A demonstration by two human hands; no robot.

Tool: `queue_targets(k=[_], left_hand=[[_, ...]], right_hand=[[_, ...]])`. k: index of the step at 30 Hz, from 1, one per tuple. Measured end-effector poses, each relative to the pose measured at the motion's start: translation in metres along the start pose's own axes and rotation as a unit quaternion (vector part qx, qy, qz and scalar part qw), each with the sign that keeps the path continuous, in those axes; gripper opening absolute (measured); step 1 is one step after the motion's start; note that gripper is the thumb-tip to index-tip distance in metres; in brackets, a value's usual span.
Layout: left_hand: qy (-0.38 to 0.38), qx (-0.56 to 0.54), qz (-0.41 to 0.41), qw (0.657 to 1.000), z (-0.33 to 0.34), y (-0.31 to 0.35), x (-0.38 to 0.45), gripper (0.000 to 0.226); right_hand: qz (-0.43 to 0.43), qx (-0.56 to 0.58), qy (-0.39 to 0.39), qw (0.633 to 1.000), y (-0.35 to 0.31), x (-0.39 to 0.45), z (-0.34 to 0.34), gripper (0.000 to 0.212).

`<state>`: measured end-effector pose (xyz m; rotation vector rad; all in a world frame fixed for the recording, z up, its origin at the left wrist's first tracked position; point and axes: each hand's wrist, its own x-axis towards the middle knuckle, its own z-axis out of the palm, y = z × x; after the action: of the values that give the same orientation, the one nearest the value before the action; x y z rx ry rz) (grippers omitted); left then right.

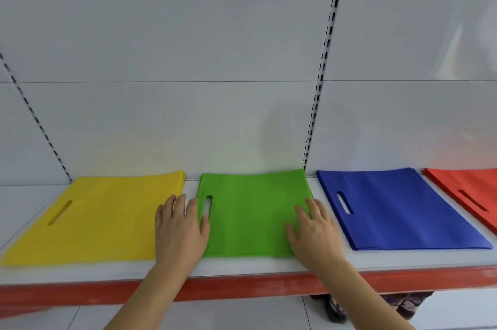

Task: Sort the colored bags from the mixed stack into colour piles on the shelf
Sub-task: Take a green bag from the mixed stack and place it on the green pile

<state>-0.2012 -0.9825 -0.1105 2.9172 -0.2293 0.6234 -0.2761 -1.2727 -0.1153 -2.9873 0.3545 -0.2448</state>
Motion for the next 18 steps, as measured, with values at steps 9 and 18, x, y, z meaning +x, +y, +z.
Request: queue_targets(k=[9, 18], left_hand=[[0.023, -0.027, -0.025, 0.999, -0.055, -0.087, -0.025, 0.052], [0.006, 0.011, -0.102, 0.995, -0.113, -0.282, -0.092, 0.059]], right_hand=[[-0.08, 0.02, 0.044, 0.996, -0.13, -0.034, -0.016, 0.07], [-0.186, 0.053, 0.03, 0.981, -0.348, -0.087, 0.016, 0.075]])
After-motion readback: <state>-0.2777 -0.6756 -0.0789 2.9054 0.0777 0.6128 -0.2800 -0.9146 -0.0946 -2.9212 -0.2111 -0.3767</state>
